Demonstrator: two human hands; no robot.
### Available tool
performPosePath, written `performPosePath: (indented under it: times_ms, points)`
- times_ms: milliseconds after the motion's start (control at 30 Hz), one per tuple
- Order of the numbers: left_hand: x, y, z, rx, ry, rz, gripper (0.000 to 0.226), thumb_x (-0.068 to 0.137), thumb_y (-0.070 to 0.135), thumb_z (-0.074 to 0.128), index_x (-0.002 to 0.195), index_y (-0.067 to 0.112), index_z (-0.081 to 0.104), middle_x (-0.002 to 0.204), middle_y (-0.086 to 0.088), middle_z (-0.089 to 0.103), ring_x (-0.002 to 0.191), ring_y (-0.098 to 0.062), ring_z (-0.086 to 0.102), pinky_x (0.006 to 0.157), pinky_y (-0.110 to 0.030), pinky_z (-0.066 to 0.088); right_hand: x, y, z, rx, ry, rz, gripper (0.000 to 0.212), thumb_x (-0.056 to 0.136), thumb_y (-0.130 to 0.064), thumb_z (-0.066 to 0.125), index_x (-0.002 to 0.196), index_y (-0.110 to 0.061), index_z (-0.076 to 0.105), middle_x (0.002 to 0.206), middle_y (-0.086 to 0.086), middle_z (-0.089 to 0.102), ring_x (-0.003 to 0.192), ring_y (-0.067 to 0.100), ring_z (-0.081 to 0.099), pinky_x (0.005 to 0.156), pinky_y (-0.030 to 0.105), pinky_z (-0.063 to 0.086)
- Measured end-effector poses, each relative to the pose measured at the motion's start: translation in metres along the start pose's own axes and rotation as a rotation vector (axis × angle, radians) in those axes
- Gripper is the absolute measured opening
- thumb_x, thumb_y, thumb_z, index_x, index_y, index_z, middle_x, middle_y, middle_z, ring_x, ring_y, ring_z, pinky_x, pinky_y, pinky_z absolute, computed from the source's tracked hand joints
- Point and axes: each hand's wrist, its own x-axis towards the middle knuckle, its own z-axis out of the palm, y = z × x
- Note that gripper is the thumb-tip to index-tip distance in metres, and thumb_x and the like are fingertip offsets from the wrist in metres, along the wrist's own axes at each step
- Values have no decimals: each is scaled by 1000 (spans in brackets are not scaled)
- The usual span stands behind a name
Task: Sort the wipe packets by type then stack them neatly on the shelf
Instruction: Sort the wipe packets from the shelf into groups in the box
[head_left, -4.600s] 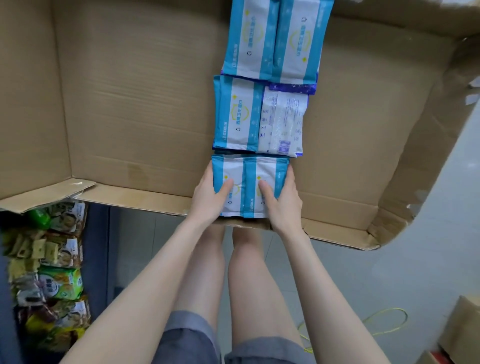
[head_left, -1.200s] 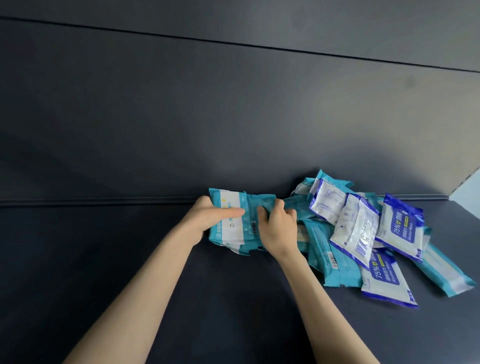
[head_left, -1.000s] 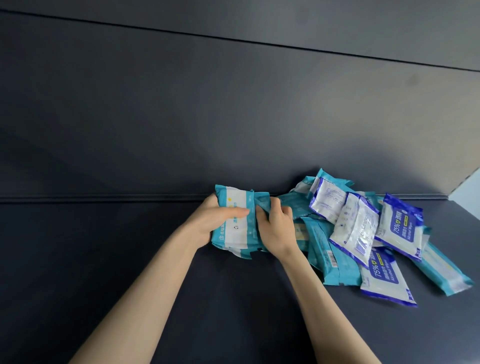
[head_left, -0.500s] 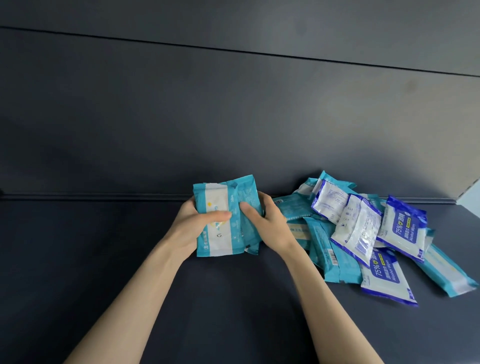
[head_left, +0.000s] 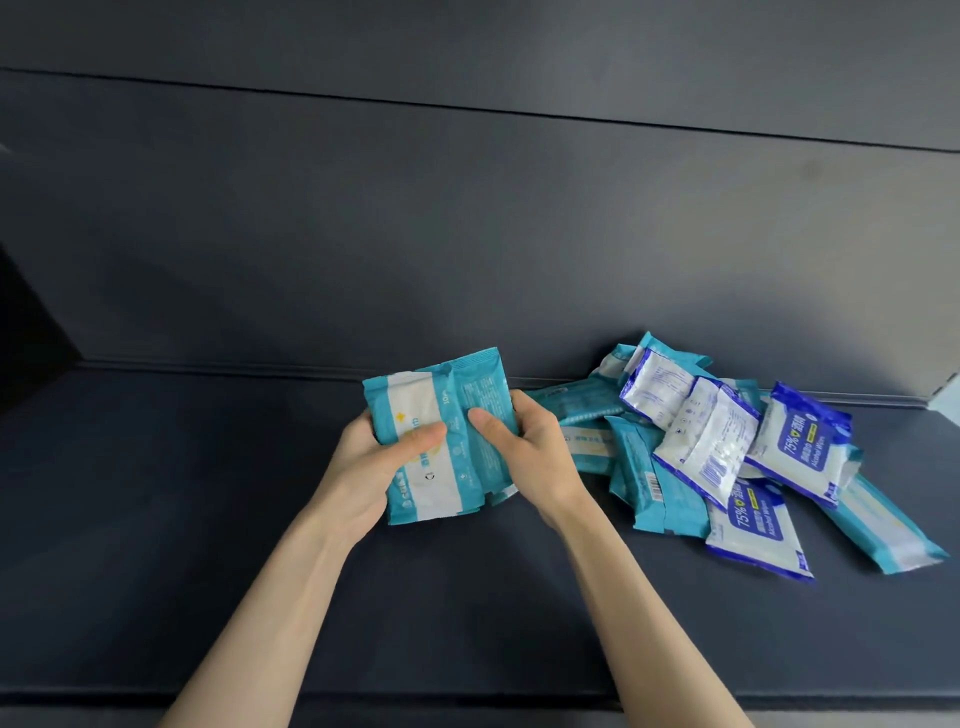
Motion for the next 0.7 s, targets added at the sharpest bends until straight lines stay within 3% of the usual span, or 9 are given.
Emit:
performPosePath:
  times_ms: [167, 333, 433, 533, 633, 700]
  points:
    - [-18, -6, 4, 8, 45, -30, 23, 84, 7, 64, 107, 10, 65, 99, -6, 73, 91, -21, 70, 67, -28, 57, -14, 10, 4, 58, 70, 30, 16, 91, -13, 62, 105, -5, 59, 99, 8, 71, 86, 20, 70, 73, 34, 58]
    - [-29, -9, -1, 47, 83, -61, 22, 88, 7, 62, 109, 11, 65, 101, -5, 73, 93, -21, 70, 71, -33, 58, -20, 15, 1, 88, 105, 76, 12, 92, -16, 61, 101, -9, 62, 101, 8, 72, 90, 23, 70, 78, 39, 58]
    - [-31, -13, -3, 111, 146, -64, 20, 86, 7, 65, 105, 11, 67, 97, -4, 74, 88, -19, 71, 69, -32, 56, -13, 20, -1, -100, 121, 82, 12, 92, -22, 61, 98, -13, 59, 102, 6, 70, 90, 20, 69, 80, 41, 57]
    - [-30, -16, -4, 141, 214, -51, 18, 86, 8, 67, 103, 13, 68, 93, -2, 74, 84, -16, 71, 65, -27, 55, -1, 22, -1, -329, 99, 109, 25, 92, -33, 59, 101, -10, 55, 106, 9, 66, 93, 23, 65, 84, 44, 54]
    - [-28, -20, -4, 213, 244, -35, 22, 86, 9, 67, 107, 14, 66, 97, -1, 73, 86, -14, 70, 67, -26, 55, 8, 25, 2, -648, 65, 149, 34, 91, -41, 56, 105, -10, 52, 104, 6, 63, 101, 27, 58, 93, 47, 45]
    - [-26, -22, -5, 262, 252, -25, 26, 86, 9, 68, 111, 13, 64, 100, -2, 72, 88, -14, 70, 69, -26, 55, 10, 26, 3, -727, 66, 164, 34, 89, -42, 57, 104, -12, 51, 104, 4, 62, 103, 28, 56, 97, 47, 41]
